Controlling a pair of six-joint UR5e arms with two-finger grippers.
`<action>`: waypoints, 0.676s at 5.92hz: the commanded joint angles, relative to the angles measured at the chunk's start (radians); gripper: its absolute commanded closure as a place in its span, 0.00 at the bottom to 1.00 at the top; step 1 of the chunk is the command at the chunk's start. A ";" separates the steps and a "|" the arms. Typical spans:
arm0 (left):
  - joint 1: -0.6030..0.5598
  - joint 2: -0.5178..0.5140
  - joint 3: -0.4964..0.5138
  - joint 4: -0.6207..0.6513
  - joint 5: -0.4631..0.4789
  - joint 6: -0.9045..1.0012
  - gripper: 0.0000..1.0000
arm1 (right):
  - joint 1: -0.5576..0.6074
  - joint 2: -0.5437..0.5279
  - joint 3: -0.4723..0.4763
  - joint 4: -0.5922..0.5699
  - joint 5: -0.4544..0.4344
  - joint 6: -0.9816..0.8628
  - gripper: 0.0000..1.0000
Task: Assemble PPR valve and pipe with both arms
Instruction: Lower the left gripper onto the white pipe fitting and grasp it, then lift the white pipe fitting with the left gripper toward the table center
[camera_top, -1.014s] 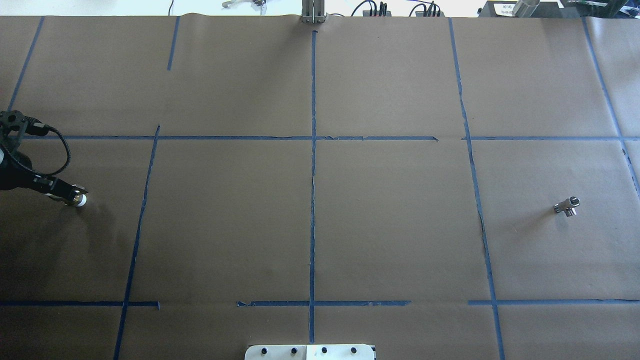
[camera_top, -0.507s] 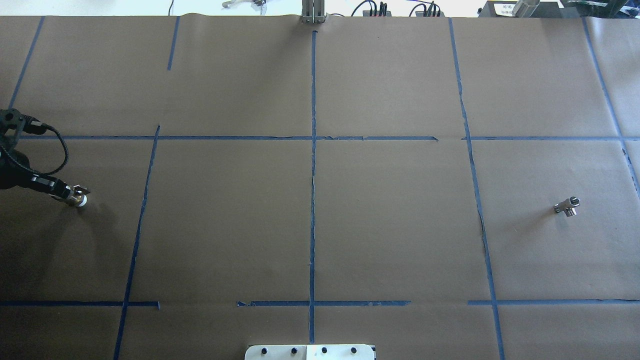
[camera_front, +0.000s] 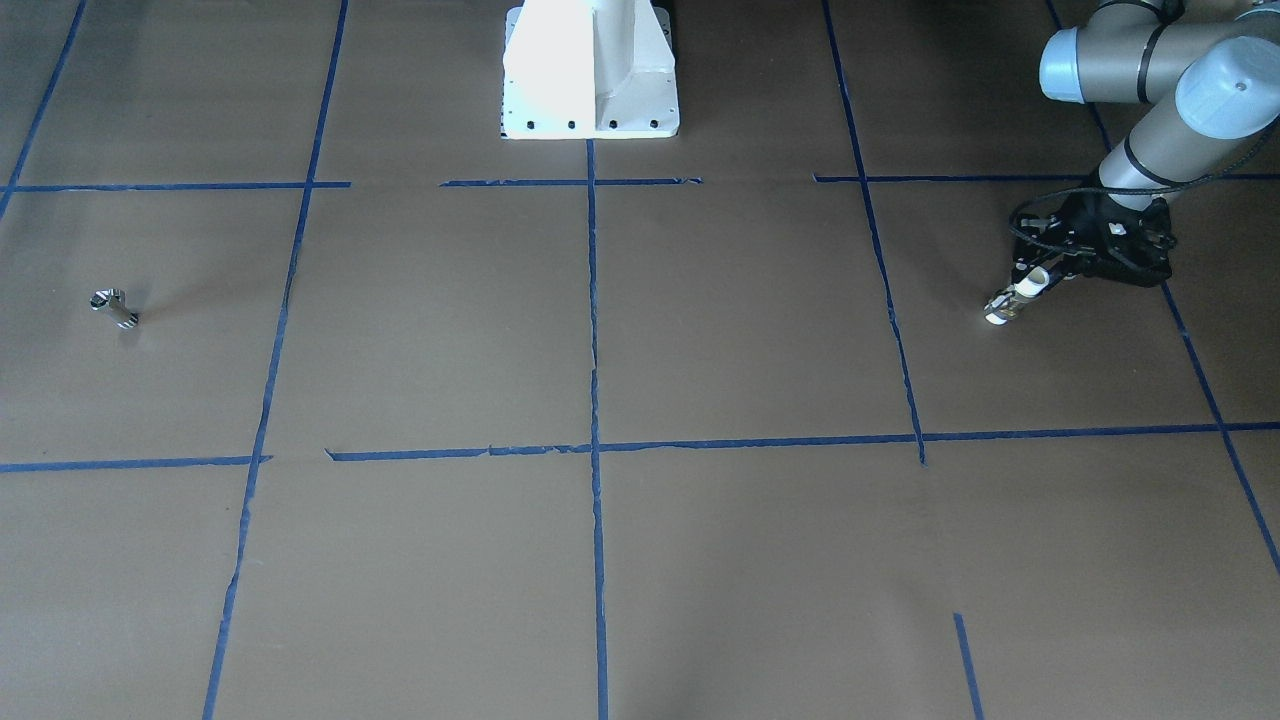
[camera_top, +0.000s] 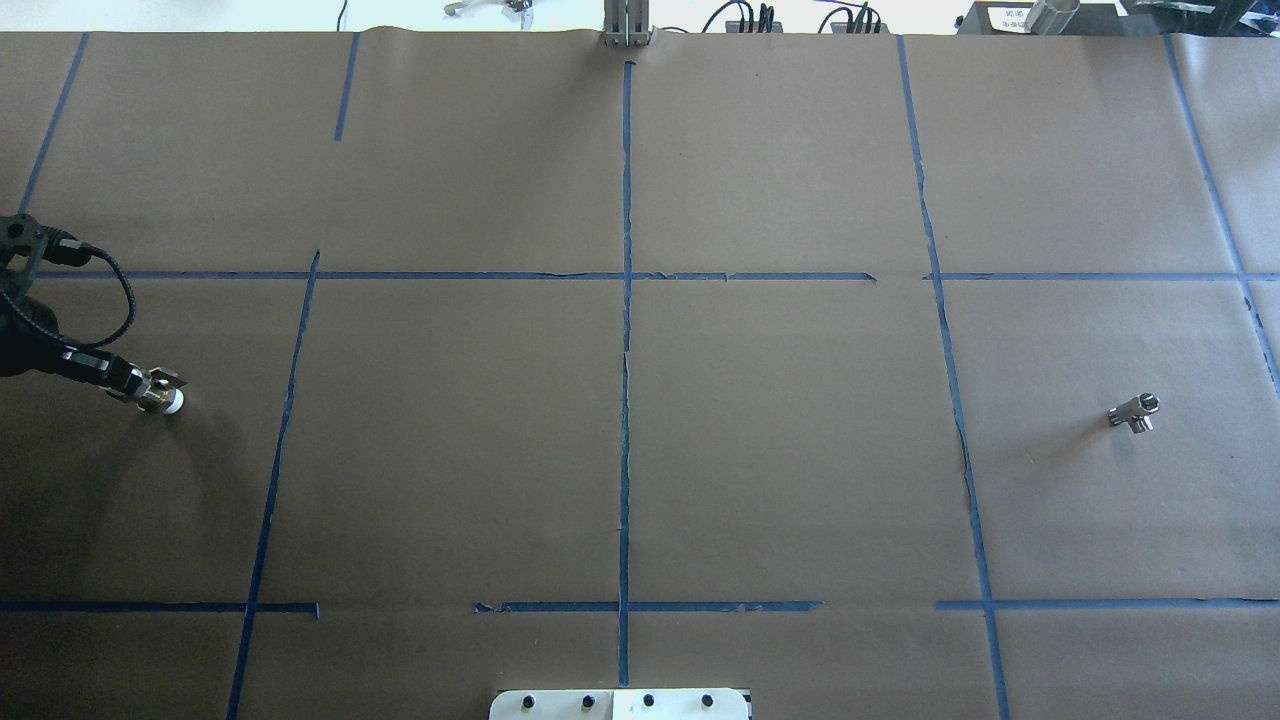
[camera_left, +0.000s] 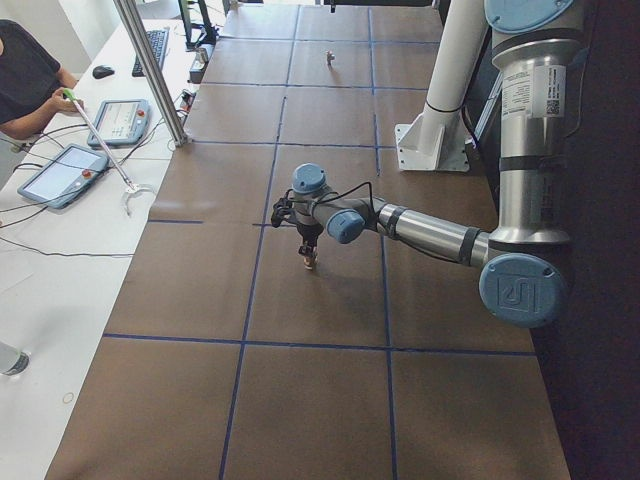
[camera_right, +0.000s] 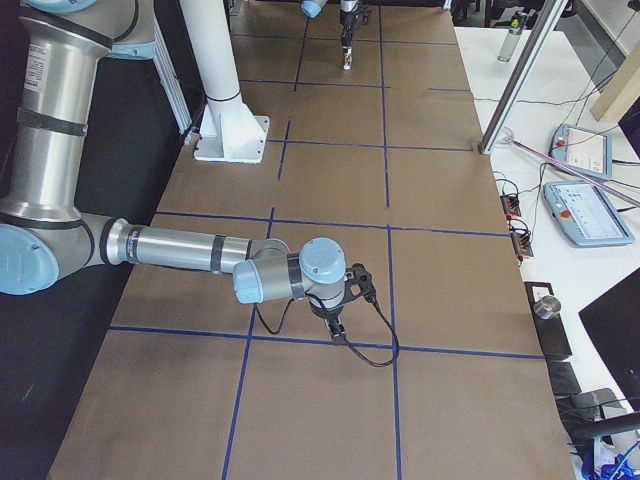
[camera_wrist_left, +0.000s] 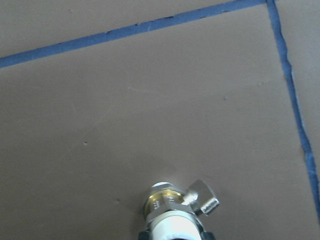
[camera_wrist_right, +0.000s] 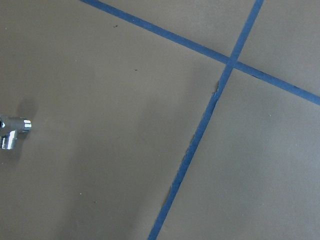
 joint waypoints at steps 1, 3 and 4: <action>0.000 -0.041 -0.058 0.014 -0.007 -0.092 1.00 | 0.000 0.000 0.000 0.000 0.001 0.000 0.00; 0.053 -0.305 -0.089 0.238 -0.004 -0.284 1.00 | 0.000 -0.002 0.000 0.000 0.004 0.000 0.00; 0.166 -0.431 -0.090 0.341 0.010 -0.400 1.00 | 0.000 -0.002 0.000 0.000 0.006 0.000 0.00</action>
